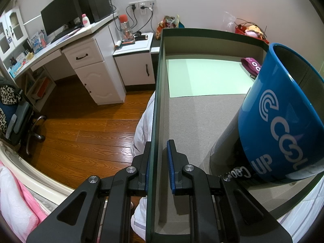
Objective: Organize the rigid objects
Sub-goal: 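Close the right tool around the clear bottle, then lift the bottle with the right tool and carry it over the tray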
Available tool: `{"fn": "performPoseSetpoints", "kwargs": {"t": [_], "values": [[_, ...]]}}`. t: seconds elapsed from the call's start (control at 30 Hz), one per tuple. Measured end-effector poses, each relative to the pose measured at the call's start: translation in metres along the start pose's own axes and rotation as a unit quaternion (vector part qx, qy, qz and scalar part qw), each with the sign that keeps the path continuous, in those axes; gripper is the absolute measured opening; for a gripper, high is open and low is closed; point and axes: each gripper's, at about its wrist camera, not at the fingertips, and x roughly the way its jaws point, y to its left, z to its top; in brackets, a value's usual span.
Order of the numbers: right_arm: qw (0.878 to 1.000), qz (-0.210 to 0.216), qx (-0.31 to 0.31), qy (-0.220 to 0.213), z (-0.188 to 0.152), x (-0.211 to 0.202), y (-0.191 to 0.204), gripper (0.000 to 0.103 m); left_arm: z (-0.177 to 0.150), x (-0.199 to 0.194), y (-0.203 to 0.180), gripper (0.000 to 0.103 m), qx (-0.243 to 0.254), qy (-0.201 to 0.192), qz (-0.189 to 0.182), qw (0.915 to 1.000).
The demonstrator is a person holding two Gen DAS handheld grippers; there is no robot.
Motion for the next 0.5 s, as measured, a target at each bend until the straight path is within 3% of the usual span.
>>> {"fn": "performPoseSetpoints", "kwargs": {"t": [0.33, 0.5], "values": [[0.999, -0.004, -0.005, -0.034, 0.001, -0.028, 0.008, 0.026, 0.001, 0.0, 0.0, 0.012, 0.001, 0.001, 0.0, 1.0], [0.997, 0.03, -0.015, -0.065, 0.011, -0.058, 0.024, 0.026, 0.0, 0.0, 0.0, 0.012, 0.0, 0.0, 0.0, 1.0]]}}
